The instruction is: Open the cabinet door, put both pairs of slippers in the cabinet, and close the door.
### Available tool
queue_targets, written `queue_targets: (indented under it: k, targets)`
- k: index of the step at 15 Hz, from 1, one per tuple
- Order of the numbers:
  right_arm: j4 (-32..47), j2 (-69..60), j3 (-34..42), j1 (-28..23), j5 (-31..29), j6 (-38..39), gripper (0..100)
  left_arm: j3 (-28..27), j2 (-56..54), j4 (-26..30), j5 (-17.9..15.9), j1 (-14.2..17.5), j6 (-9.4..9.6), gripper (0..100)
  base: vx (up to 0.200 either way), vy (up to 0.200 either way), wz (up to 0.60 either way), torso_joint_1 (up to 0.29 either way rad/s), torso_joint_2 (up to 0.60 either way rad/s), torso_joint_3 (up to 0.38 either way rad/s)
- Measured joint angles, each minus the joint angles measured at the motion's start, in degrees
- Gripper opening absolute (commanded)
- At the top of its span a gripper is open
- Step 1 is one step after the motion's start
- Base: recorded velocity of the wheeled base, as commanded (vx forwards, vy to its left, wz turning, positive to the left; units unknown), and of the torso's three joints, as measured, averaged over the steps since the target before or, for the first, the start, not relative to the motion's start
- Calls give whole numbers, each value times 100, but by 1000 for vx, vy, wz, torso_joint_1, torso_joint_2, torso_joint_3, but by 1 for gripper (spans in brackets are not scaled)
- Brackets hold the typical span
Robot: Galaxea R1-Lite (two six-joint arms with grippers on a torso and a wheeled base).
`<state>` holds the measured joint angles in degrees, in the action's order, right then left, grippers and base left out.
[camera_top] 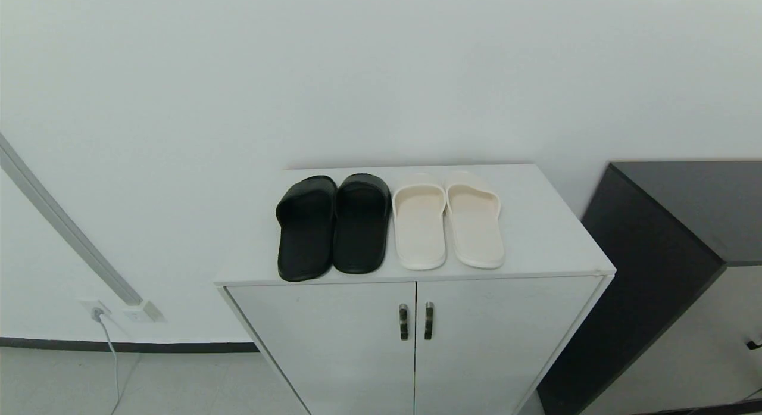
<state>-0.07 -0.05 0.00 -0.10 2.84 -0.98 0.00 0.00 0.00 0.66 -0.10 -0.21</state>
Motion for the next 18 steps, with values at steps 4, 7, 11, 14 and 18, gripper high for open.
queue_targets:
  k: [4,7,11,14,18]
  targets:
    - [2,0,0,0,24,-9,100,0,0,0,-4,0,-1,0,0,0,0,0,0,0]
    - [0,0,0,0,145,-6,100,0,0,2,-6,0,-1,0,0,0,0,0,0,0]
    - [0,0,0,0,151,0,100,0,0,7,-6,0,-1,0,0,0,0,0,0,0]
    - [-4,0,0,0,128,-6,100,0,0,10,-6,0,0,0,0,0,0,0,0,0]
    - [-93,49,-338,-1,33,247,100,0,0,10,-9,0,2,0,0,0,0,0,0,0]
